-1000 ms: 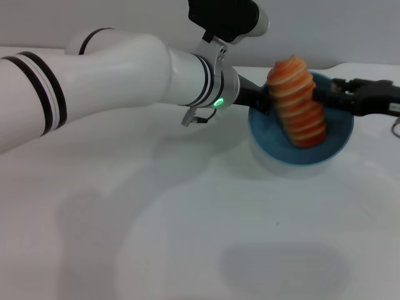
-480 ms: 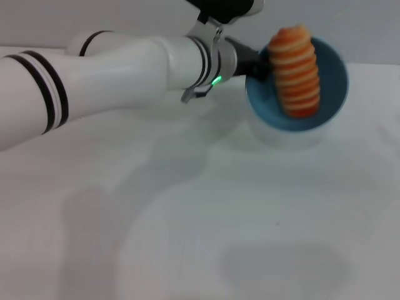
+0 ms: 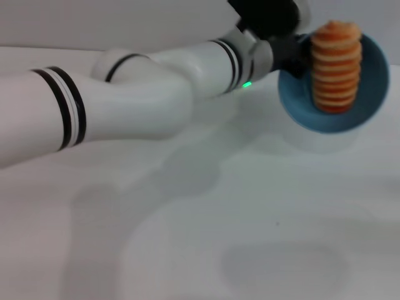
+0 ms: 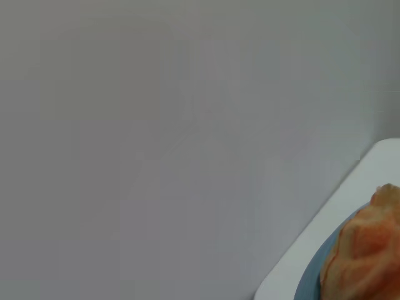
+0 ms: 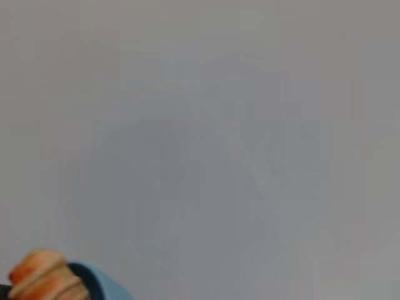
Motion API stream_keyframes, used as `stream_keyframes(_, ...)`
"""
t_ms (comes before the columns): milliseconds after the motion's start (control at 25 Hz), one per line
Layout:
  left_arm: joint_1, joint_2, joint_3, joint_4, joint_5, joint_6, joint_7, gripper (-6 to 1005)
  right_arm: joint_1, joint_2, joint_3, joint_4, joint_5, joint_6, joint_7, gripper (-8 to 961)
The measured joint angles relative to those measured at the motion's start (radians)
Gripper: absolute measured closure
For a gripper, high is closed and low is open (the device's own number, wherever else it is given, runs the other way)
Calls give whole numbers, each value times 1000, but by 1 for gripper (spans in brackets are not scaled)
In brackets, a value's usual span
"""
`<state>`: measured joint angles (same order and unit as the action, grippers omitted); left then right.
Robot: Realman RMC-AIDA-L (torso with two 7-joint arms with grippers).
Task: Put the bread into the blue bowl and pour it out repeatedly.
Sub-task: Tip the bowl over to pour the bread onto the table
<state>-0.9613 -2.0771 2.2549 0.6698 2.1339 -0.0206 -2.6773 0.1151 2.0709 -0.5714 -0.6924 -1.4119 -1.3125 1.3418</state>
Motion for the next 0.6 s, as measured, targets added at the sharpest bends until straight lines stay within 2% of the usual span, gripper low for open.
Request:
stream_keyframes(160,0,-1,75,25,0,-38,56,1000,-4,-1,37,35,1,-8,-3,300)
stream_keyframes(280,1,-1,85,28,0,-53,66,1000,1,-1,40,42,1,-9,-4,301)
stream_keyframes(480,19,-2,133,30,0,-153,73,1000,11,-4,41,38,-2,-9,-4,301)
stream_keyframes(600,7,-1,130,19,-4,-147,72,1000,17,-4,35,38,-2,-12,1,301)
